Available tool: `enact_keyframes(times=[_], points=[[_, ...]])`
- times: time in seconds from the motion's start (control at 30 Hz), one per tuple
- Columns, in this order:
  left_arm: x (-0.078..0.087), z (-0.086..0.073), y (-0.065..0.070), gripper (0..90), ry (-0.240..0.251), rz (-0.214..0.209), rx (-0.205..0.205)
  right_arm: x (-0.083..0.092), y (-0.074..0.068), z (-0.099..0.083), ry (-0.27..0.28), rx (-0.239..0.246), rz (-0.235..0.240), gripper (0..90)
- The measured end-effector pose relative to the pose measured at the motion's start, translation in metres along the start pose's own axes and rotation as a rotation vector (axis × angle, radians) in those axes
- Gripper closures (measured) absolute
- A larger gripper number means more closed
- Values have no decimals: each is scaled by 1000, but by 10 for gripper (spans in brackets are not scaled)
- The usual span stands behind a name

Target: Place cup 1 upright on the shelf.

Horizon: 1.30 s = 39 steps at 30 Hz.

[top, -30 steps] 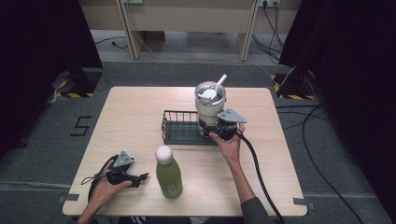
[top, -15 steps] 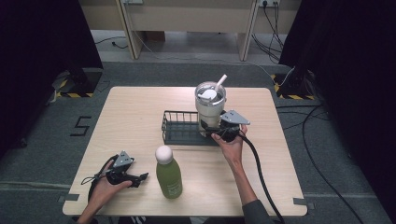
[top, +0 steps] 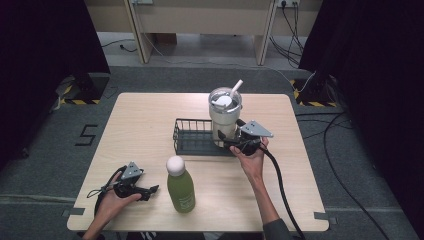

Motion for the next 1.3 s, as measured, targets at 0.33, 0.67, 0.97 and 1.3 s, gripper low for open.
enact_keyframes(times=[0.33, 0.67, 0.97, 1.3], points=[[0, 0, 0, 97, 0, 0, 1, 18, -4, 0, 7, 6, 9, 147], [0, 0, 0, 97, 0, 0, 0, 37, -9, 1, 2, 44, 5, 148], [0, 0, 0, 97, -1, 0, 1, 54, -13, -8, 4, 34, 12, 149], [0, 0, 0, 98, 1, -1, 0, 60, -16, -12, -4, 31, 17, 150]])
Point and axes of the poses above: each handheld gripper's, and its own axes: x roughly backward along the jaws, z roughly out of its top, y roughly to its right, the point moved 3 cm from there along -x, roughly forward along the jaws, and after that the axes turned 2 degrees about z, right-handed, at the moved point
